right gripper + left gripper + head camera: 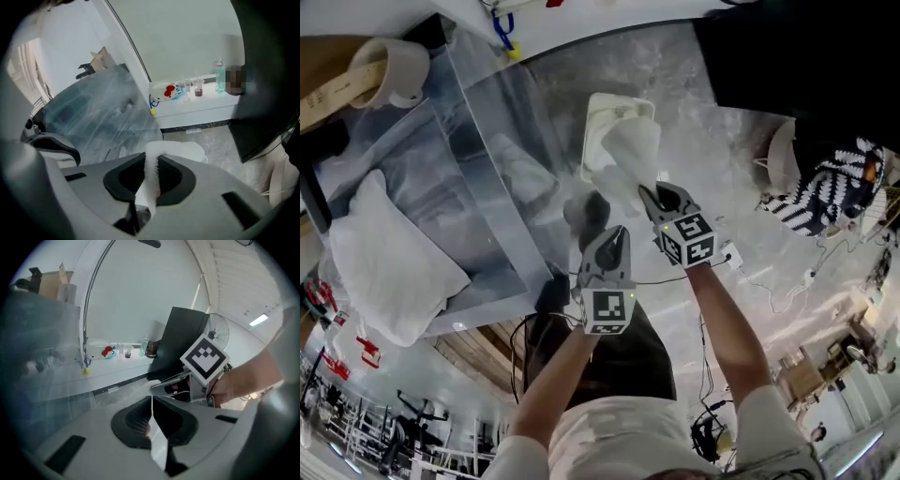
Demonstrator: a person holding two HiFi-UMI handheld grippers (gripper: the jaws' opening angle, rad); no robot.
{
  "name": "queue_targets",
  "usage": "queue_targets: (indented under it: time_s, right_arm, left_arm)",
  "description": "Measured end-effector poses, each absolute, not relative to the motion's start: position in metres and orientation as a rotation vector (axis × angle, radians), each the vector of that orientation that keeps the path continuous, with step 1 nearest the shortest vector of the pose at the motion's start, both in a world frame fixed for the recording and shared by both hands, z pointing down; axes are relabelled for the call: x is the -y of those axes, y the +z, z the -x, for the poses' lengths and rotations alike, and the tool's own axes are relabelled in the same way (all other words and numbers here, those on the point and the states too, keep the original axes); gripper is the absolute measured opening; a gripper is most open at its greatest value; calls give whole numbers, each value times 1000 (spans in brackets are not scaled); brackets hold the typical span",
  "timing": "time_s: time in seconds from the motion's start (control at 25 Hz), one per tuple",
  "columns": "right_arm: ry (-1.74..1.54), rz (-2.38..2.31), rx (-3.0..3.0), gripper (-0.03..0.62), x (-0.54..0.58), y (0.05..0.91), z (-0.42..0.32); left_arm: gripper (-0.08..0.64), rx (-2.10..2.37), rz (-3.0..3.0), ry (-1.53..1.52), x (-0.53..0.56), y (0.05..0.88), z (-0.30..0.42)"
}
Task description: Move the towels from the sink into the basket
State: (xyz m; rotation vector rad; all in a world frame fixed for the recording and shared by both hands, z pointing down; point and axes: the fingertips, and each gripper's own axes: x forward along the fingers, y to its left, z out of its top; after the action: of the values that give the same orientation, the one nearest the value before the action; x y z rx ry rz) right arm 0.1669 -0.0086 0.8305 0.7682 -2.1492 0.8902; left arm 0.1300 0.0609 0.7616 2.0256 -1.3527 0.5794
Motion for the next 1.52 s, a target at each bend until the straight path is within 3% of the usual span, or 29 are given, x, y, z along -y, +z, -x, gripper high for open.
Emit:
queue_targets:
  time_s: [0.36, 0.8, 0.84, 0.92, 0.96, 1.04, 1.52]
  right_arm:
    - [937, -776, 2095, 49, 11, 924, -170]
    - [937, -824, 2006, 60, 22, 1011, -171]
    - [939, -834, 1989, 79, 24, 1017, -172]
    - [960, -850, 1951, 185, 23, 1028, -174]
    - [966, -857, 1942, 195, 22, 1030, -175]
    - [958, -864, 1947, 169, 21, 1029, -175]
    - [937, -872, 1966, 155, 8, 996, -188]
  left_arm:
    - [14, 1387, -1940, 569, -54, 842, -127]
    - [14, 1394, -1886, 563, -54, 884, -127]
    - [14, 1395, -1883, 562, -54, 887, -126]
    - [14, 1393, -1878, 563, -55, 893, -125]
    - [14, 1391, -1877, 565, -56, 895, -125]
    - [14, 1384, -1878, 571, -59, 898, -126]
    - [14, 1365, -1897, 566, -66, 882, -136]
